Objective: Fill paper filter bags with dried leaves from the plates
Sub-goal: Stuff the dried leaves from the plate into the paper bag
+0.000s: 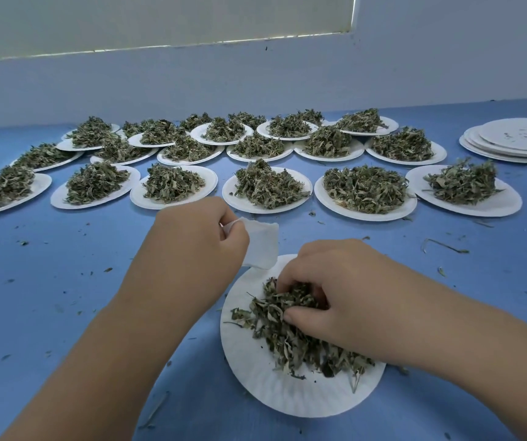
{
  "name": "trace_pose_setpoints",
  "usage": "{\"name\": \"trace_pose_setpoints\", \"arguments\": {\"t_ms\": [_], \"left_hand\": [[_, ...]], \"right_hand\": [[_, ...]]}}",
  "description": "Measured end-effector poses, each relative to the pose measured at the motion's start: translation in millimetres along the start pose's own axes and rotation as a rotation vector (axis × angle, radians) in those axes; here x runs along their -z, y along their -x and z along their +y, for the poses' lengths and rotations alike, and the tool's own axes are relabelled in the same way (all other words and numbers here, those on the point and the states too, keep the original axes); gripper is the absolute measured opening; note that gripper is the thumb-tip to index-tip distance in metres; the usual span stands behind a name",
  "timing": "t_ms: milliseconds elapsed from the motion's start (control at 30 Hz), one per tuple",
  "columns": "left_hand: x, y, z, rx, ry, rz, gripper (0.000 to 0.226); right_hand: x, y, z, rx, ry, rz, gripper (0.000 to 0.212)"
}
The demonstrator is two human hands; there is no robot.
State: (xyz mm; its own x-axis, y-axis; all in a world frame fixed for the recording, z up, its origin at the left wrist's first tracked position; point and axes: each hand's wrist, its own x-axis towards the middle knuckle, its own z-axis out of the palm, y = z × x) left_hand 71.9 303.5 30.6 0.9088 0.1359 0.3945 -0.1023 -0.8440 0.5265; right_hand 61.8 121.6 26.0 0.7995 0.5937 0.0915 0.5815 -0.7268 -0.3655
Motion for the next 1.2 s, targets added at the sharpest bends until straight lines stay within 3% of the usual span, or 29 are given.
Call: {"name": "trace_pose_setpoints", "arguments": {"t_ms": [300,700,1000,1200], "left_hand": [[-1.4,0.3,-2.1,-0.039,0.076,-0.083,0.004],[-1.7,2.9,-1.3,-0.160,0.064,-0.044,0.014],[-7.4,6.8,3.0,-0.211,0.107,-0.046,0.011],[-13.8,8.4,5.1,-0.217,0.201,-0.061,0.013]], "right_hand": [[10.1,-0.1,5.7,-0.017,-0.141,0.085,0.014],[30.9,-2.9,18.3,0.003,-0.539,0.108,0.015],[10.3,-8.4,6.8,-0.119,-0.401,0.382,0.002],[5.6,-11.1,5.0,-0.148,-0.237,0.441,0.007]]}}
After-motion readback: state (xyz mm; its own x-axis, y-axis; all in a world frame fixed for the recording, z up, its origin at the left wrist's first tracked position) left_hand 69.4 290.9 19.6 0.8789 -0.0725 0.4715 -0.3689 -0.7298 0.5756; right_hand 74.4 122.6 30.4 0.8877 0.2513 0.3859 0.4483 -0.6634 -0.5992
